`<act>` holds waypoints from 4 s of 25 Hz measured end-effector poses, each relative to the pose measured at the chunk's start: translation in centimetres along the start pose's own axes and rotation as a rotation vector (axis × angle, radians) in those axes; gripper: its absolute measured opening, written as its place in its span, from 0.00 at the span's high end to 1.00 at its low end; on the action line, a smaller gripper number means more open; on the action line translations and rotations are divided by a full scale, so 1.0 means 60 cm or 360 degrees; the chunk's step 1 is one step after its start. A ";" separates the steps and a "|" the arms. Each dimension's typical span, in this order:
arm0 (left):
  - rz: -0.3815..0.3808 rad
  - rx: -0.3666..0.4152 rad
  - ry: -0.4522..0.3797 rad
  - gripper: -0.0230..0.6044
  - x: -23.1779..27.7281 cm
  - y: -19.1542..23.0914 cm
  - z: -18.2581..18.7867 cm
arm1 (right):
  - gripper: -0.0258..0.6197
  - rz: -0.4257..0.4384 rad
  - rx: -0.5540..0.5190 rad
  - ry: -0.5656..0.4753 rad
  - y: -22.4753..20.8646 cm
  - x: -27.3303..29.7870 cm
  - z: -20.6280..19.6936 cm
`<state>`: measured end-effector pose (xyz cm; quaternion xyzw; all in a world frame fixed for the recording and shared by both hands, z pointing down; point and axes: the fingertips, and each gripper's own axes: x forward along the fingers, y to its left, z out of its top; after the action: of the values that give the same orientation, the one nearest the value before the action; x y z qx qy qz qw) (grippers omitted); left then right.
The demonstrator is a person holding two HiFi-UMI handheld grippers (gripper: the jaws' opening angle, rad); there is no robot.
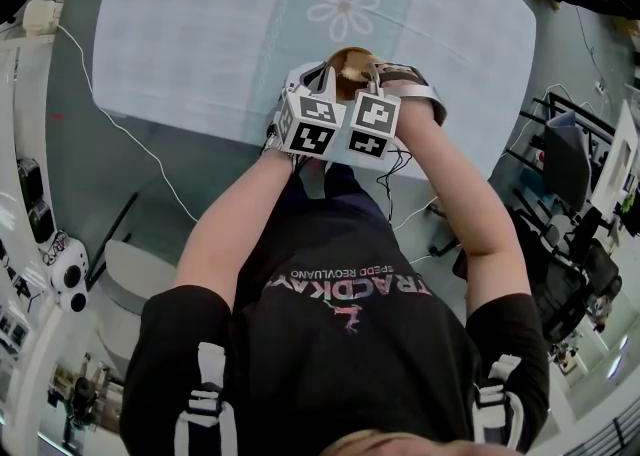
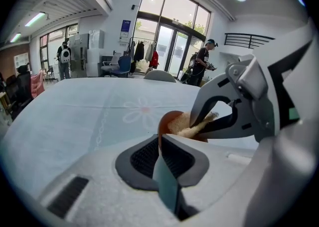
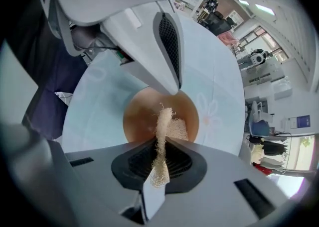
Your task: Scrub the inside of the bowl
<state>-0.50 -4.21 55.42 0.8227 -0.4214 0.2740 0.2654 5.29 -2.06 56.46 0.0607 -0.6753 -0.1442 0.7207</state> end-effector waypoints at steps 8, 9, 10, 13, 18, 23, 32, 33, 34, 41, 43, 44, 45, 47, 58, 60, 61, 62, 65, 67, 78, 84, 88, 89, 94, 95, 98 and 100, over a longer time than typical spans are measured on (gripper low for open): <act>-0.0021 0.0144 -0.0019 0.91 -0.004 -0.010 0.010 | 0.91 -0.0233 -0.0207 -0.0081 -0.027 0.001 0.026; -0.0020 0.0153 -0.0019 0.91 -0.004 -0.010 0.010 | 0.91 -0.0244 -0.0230 -0.0082 -0.028 0.002 0.029; -0.0020 0.0153 -0.0018 0.91 -0.004 -0.009 0.010 | 0.91 -0.0248 -0.0241 -0.0079 -0.028 0.003 0.029; -0.0018 0.0156 -0.0015 0.91 -0.003 -0.008 0.009 | 0.91 -0.0221 -0.0219 -0.0064 -0.028 0.006 0.023; 0.0005 0.0168 -0.0011 0.91 -0.004 -0.008 0.005 | 0.91 -0.0141 -0.0169 -0.0025 -0.014 0.003 0.010; 0.0024 0.0147 -0.0011 0.91 -0.004 -0.003 0.004 | 0.91 -0.0052 -0.0110 -0.0029 0.003 -0.005 0.001; 0.0041 0.0111 -0.0014 0.92 -0.003 -0.003 0.006 | 0.91 0.0074 -0.0037 -0.0076 0.045 -0.007 0.009; 0.0041 0.0108 -0.0014 0.92 -0.003 -0.004 0.006 | 0.91 0.0092 -0.0021 -0.0090 0.050 -0.007 0.011; 0.0040 0.0104 -0.0015 0.92 -0.002 -0.005 0.006 | 0.91 0.0112 -0.0002 -0.0106 0.055 -0.007 0.016; 0.0037 0.0056 -0.0004 0.92 -0.002 -0.006 0.001 | 0.91 0.0212 0.0257 -0.0272 0.065 -0.012 0.052; 0.0029 0.0021 0.0009 0.92 -0.002 -0.005 -0.004 | 0.91 0.0235 0.0384 -0.0341 0.058 -0.017 0.061; 0.0028 0.0006 0.0014 0.92 -0.002 -0.004 -0.006 | 0.91 0.0231 0.0408 -0.0360 0.055 -0.018 0.062; 0.0034 0.0008 0.0013 0.92 -0.002 -0.003 -0.006 | 0.91 0.0222 0.0410 -0.0369 0.054 -0.018 0.062; 0.0056 0.0074 0.0002 0.92 -0.003 0.001 0.000 | 0.91 0.0201 0.0381 -0.0375 0.054 -0.017 0.062; 0.0048 0.0050 0.0046 0.92 0.008 0.009 0.008 | 0.91 0.0112 0.0223 -0.0314 0.049 -0.014 0.040; 0.0052 0.0056 0.0052 0.92 0.008 0.009 0.007 | 0.91 0.0090 0.0191 -0.0299 0.047 -0.015 0.032; 0.0053 0.0055 0.0056 0.92 0.009 0.009 0.007 | 0.91 0.0077 0.0190 -0.0297 0.045 -0.016 0.029; 0.0053 0.0050 0.0062 0.91 0.010 0.009 0.006 | 0.91 0.0065 0.0197 -0.0299 0.042 -0.018 0.025; 0.0055 0.0027 0.0089 0.90 0.015 0.013 0.001 | 0.91 0.0013 0.0233 -0.0328 0.029 -0.025 0.017; 0.0070 0.0015 0.0103 0.90 0.018 0.015 -0.003 | 0.91 -0.0019 0.0291 -0.0370 0.020 -0.031 0.007; 0.0000 -0.0142 0.0161 0.73 0.023 0.015 -0.025 | 0.91 -0.0197 0.1071 -0.0717 -0.091 -0.068 -0.077; -0.0031 -0.0208 0.0175 0.75 0.033 0.017 -0.026 | 0.91 -0.0079 0.0973 -0.0707 -0.114 -0.034 -0.064; -0.0022 -0.0235 0.0200 0.88 0.039 0.024 -0.024 | 0.91 0.0028 0.0803 -0.0721 -0.120 -0.011 -0.041; -0.0022 -0.0234 0.0198 0.89 0.040 0.025 -0.023 | 0.91 0.0060 0.0763 -0.0729 -0.121 -0.007 -0.035; -0.0065 -0.0239 0.0151 0.91 0.041 0.026 -0.012 | 0.91 0.0269 0.0588 -0.0800 -0.112 0.000 -0.006; -0.0085 -0.0208 0.0139 0.91 0.037 0.024 -0.008 | 0.91 0.0293 0.0562 -0.0818 -0.110 -0.001 -0.004; -0.0171 -0.0013 0.0073 0.92 0.024 0.013 0.005 | 0.91 0.0385 0.0503 -0.0898 -0.102 -0.016 0.002; -0.0233 0.0139 0.0038 0.92 0.016 0.006 0.006 | 0.91 0.0460 0.0434 -0.0939 -0.090 -0.030 0.004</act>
<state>-0.22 -5.16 55.87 0.8589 -0.3445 0.2816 0.2536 4.28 -6.67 53.25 0.0160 -0.8690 0.0394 0.4929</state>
